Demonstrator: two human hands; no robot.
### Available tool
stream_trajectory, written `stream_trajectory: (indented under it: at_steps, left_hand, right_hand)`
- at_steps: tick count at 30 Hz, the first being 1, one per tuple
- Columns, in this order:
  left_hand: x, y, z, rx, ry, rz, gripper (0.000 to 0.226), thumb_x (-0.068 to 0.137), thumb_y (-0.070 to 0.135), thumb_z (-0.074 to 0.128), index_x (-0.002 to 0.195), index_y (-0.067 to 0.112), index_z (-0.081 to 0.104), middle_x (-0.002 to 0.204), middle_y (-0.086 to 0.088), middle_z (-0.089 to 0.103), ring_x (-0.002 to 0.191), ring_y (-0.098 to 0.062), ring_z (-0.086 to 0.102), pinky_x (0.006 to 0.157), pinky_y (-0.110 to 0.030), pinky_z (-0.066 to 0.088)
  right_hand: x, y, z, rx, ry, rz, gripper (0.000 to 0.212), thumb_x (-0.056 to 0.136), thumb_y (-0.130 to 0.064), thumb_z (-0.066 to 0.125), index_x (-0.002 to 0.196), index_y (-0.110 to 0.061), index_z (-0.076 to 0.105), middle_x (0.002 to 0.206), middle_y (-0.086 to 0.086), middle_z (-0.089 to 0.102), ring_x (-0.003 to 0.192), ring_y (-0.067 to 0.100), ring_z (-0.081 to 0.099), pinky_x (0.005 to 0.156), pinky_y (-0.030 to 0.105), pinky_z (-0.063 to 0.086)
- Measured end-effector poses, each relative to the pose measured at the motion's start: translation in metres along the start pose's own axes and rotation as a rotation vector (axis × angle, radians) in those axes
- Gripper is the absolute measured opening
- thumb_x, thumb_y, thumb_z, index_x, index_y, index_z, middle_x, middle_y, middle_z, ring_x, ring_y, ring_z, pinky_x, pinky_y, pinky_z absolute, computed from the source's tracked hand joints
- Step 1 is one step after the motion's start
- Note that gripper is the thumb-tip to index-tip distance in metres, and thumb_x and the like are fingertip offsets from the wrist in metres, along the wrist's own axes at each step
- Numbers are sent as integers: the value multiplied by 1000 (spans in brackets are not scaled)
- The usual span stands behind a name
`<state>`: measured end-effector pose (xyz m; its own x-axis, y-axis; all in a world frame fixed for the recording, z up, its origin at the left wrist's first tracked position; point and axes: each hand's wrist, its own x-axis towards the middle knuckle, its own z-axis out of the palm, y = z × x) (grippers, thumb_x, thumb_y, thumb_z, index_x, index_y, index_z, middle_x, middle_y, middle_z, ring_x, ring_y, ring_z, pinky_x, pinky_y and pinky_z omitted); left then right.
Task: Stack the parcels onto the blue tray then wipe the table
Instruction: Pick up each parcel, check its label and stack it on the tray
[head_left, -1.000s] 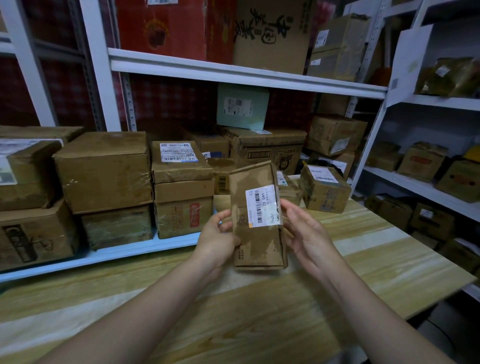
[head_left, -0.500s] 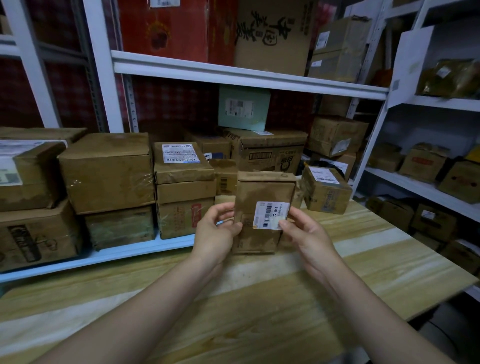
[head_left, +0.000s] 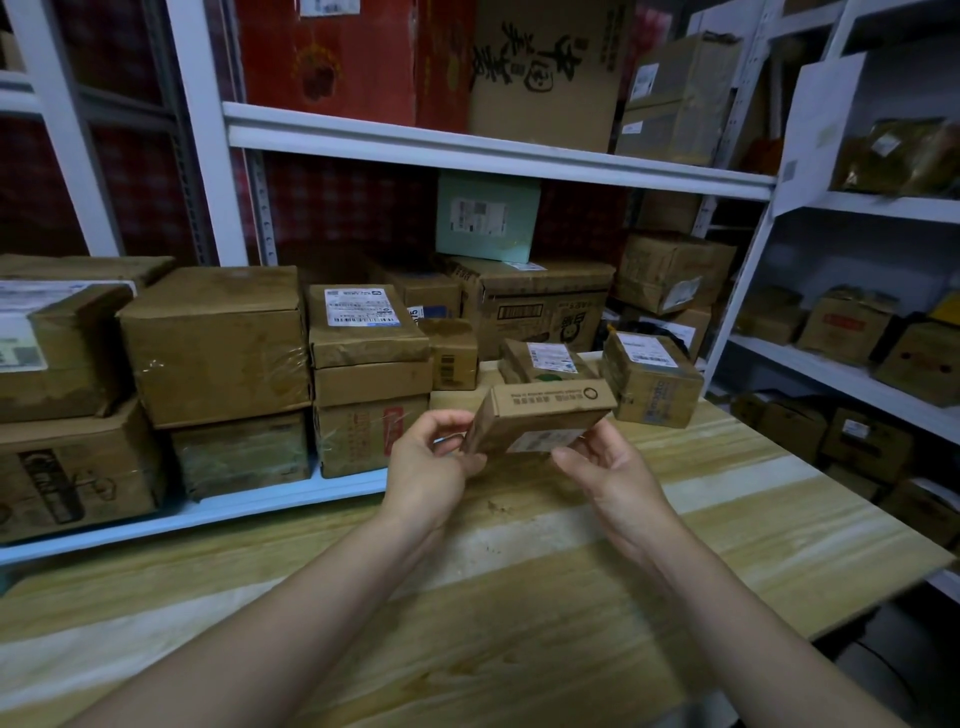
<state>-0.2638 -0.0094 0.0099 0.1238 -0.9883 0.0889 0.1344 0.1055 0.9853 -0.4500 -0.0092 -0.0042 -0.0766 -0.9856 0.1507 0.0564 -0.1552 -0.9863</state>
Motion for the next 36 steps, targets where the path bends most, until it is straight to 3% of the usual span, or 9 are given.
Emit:
stream_trajectory:
  at_steps: [3,7,10,13,21,24,28,31,36]
  left_hand:
    - [0,0,0,-8,-14,1,46,74,-19,68,89,25,65,95,8,68,112,-20,60,98,-31,48]
    - [2,1,4,34,-42,48,55,71,-11,76,104,32,63,111,8,65,112,-13,56,82,-17,44]
    - [2,4,7,62,-54,142,69,68,-8,80,112,41,58,118,6,62,111,-11,55,86,-17,46]
    - [-2,8,8,127,-103,250,72,71,-5,79,124,38,55,121,8,58,112,-5,56,91,-17,50]
    - [0,2,8,242,-54,273,43,77,0,77,90,40,68,113,5,60,103,-4,58,90,-14,46]
    - [3,-3,4,222,-38,189,38,82,2,73,95,37,66,117,1,61,106,-11,59,99,-32,48]
    - [5,-6,0,106,10,115,34,87,2,68,99,33,61,114,0,64,96,-8,60,96,-34,49]
    - [9,-5,-2,21,27,85,29,90,0,63,107,23,59,103,3,62,89,-10,60,93,-38,50]
    - [10,-2,-4,-124,53,-74,25,95,4,56,114,21,52,116,-13,63,90,-14,64,76,-32,56]
  right_hand:
    - [-1,-2,0,-39,33,-16,35,88,7,65,110,-21,65,107,-3,75,110,14,66,102,34,50]
    - [3,-5,-3,-55,129,-59,38,88,0,69,123,-15,63,115,3,72,116,19,64,100,36,52]
    - [2,-9,-3,-138,183,-88,38,87,1,70,115,-23,64,117,-1,69,112,8,61,87,19,51]
    - [-1,-10,-3,-195,206,-97,37,87,5,68,117,-17,64,116,-1,64,84,-20,59,67,0,44]
    - [1,-7,-3,-216,228,-45,42,92,8,60,126,-16,62,119,-1,59,73,-31,54,62,-4,41]
    - [3,-4,-5,-244,294,-22,46,95,2,59,134,-21,58,127,-2,55,87,-21,58,74,3,45]
    - [10,2,-11,-163,408,147,52,99,-16,58,148,-24,41,144,0,47,130,20,48,113,43,40]
    - [13,8,-16,-67,401,273,52,101,-25,56,150,-24,40,148,5,49,133,24,48,115,47,38]
    - [11,7,-13,6,319,309,39,103,-35,49,141,-27,49,138,-3,58,125,17,54,108,42,43]
